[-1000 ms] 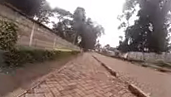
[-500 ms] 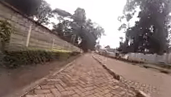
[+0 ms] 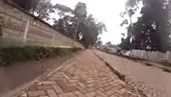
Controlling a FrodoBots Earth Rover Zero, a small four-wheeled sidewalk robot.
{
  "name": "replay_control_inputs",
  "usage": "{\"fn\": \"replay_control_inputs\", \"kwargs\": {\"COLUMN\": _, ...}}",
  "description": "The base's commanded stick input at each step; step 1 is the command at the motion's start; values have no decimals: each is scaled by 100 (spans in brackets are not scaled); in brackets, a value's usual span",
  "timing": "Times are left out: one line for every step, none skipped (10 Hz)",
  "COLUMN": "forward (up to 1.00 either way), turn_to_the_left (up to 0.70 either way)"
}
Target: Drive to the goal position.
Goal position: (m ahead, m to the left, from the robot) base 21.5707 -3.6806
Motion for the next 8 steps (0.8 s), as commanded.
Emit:
{"fn": "replay_control_inputs", "kwargs": {"forward": 70, "turn_to_the_left": 0}}
{"fn": "replay_control_inputs", "kwargs": {"forward": 70, "turn_to_the_left": 0}}
{"fn": "replay_control_inputs", "kwargs": {"forward": 70, "turn_to_the_left": 0}}
{"fn": "replay_control_inputs", "kwargs": {"forward": 70, "turn_to_the_left": 2}}
{"fn": "replay_control_inputs", "kwargs": {"forward": 70, "turn_to_the_left": 3}}
{"fn": "replay_control_inputs", "kwargs": {"forward": 70, "turn_to_the_left": 2}}
{"fn": "replay_control_inputs", "kwargs": {"forward": 70, "turn_to_the_left": 0}}
{"fn": "replay_control_inputs", "kwargs": {"forward": 70, "turn_to_the_left": 1}}
